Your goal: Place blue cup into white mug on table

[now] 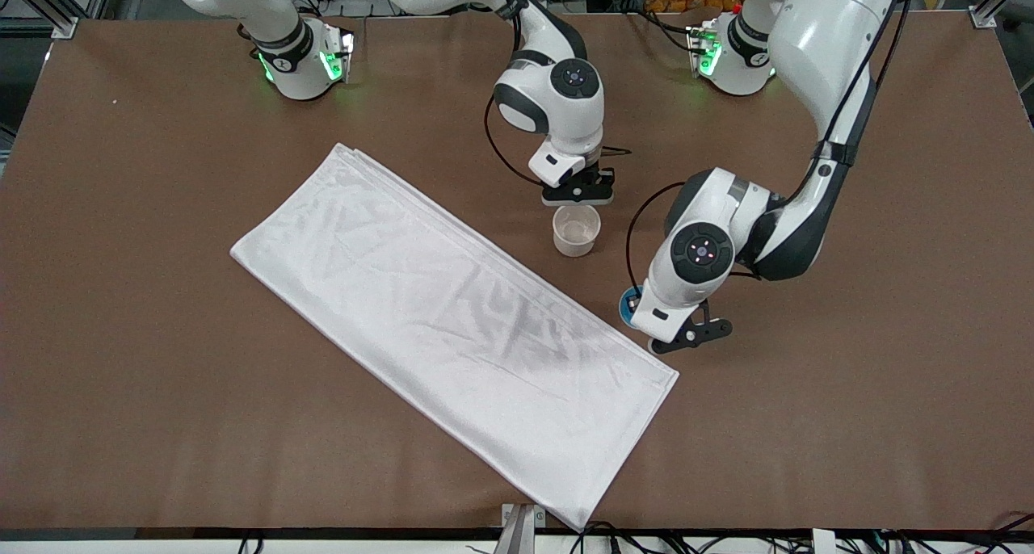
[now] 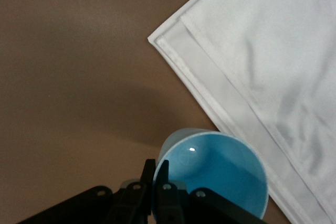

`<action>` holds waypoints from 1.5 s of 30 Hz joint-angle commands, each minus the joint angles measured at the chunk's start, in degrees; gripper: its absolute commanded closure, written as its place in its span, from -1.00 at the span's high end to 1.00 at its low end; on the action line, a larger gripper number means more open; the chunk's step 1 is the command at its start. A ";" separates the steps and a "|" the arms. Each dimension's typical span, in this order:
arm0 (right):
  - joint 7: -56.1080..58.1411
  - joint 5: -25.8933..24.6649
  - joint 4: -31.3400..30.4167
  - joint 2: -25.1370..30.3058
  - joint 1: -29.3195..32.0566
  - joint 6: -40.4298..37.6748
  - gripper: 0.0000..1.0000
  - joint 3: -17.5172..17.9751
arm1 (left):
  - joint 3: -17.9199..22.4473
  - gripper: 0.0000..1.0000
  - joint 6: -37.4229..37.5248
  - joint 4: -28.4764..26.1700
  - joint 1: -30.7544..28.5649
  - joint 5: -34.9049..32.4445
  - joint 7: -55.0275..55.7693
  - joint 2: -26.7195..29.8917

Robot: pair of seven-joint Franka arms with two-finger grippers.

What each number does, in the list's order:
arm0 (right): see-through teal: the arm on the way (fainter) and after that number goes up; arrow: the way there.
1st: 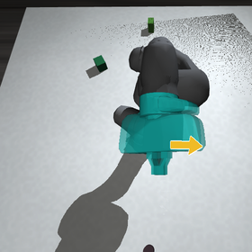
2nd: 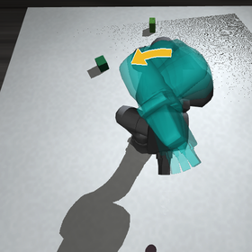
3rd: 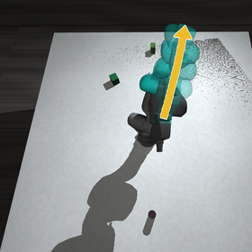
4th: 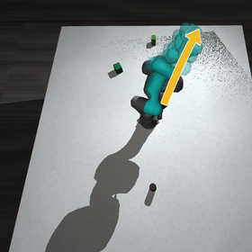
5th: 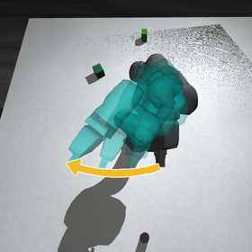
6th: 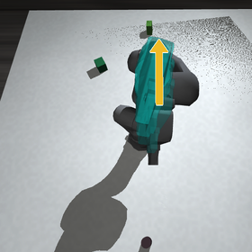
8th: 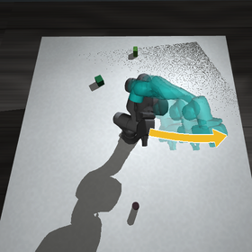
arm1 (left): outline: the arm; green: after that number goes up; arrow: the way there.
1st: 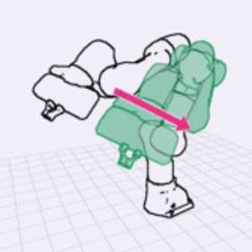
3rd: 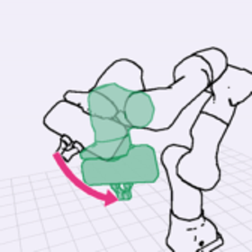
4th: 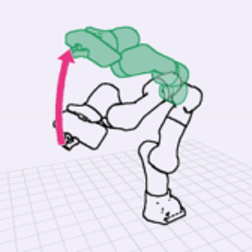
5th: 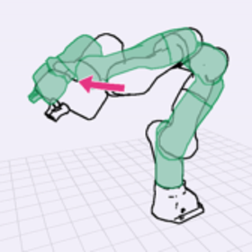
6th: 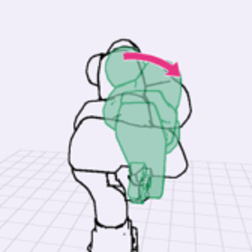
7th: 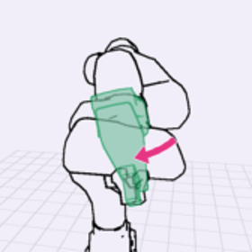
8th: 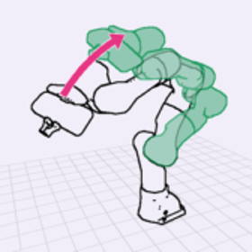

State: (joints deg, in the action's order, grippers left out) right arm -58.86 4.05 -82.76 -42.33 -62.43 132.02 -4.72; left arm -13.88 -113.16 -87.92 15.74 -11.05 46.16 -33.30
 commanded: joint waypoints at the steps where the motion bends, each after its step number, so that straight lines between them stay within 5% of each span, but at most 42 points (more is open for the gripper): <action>1: -1.52 -0.45 0.49 3.74 -0.49 -4.84 1.00 -0.38 | -0.62 -1.00 -0.22 -9.81 -0.62 0.24 0.43 9.21; 9: -1.00 -0.53 0.23 12.26 -0.58 -15.12 1.00 -0.38 | -1.68 -1.00 -0.22 -12.54 -0.44 4.28 1.39 12.73; 26: 13.85 -3.61 -0.21 28.79 5.56 -37.97 1.00 -2.22 | -8.79 -1.00 -1.71 -12.45 0.96 5.43 14.48 10.89; 45: 33.70 -5.54 -0.21 36.97 27.27 -44.22 1.00 -4.25 | -9.06 -1.00 -7.33 -15.70 4.39 5.43 18.62 6.76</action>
State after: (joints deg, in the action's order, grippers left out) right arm -32.00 -0.54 -80.90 -7.23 -39.74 87.74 -9.03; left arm -23.03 -117.67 -101.85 20.41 -6.63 64.11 -27.08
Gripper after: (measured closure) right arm 0.000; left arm 0.960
